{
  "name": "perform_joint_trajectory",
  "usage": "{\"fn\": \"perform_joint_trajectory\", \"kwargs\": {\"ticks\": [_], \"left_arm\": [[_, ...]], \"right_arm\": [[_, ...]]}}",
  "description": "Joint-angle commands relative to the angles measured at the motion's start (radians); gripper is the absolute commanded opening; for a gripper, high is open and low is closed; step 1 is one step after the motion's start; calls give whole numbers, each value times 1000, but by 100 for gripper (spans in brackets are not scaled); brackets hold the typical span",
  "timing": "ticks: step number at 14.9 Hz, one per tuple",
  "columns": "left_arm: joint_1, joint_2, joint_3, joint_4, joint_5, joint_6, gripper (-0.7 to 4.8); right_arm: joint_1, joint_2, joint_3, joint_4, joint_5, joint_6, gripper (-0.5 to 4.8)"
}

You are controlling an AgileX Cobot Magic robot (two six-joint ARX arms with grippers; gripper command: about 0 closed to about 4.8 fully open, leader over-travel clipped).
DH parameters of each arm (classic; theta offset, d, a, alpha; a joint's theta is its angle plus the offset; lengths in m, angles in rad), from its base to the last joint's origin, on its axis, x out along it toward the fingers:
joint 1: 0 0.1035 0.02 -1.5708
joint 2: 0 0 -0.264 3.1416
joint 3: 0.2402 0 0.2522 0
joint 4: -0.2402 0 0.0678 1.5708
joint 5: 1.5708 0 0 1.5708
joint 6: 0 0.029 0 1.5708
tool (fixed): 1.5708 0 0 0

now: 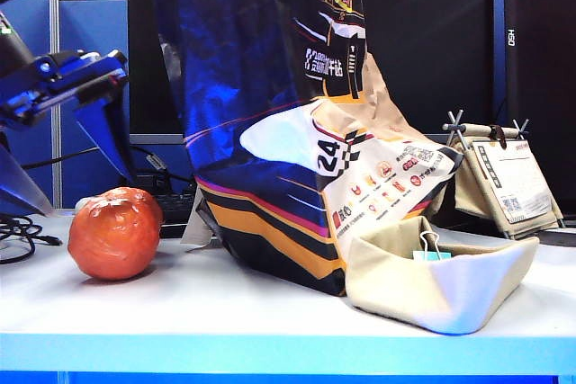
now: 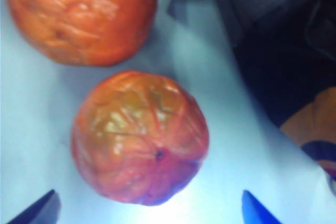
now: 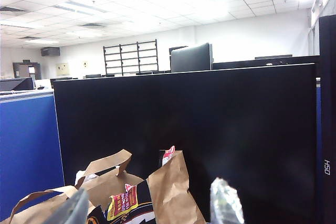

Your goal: Open the paper bag and put two oranges into the paper bag.

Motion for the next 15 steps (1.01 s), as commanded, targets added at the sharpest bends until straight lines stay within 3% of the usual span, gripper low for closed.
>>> {"fn": "perform_joint_trajectory", "kwargs": {"ticks": [1, 10, 15], "left_arm": [[-6, 21, 5, 31, 35, -4, 479], [-8, 132, 50, 95, 13, 8, 479], [-39, 289, 212, -126, 90, 71, 479]], "right_arm": [[2, 0, 6, 10, -2, 2, 297], [2, 0, 6, -13, -5, 5, 297], [1, 0, 6, -11, -1, 5, 297]]}}
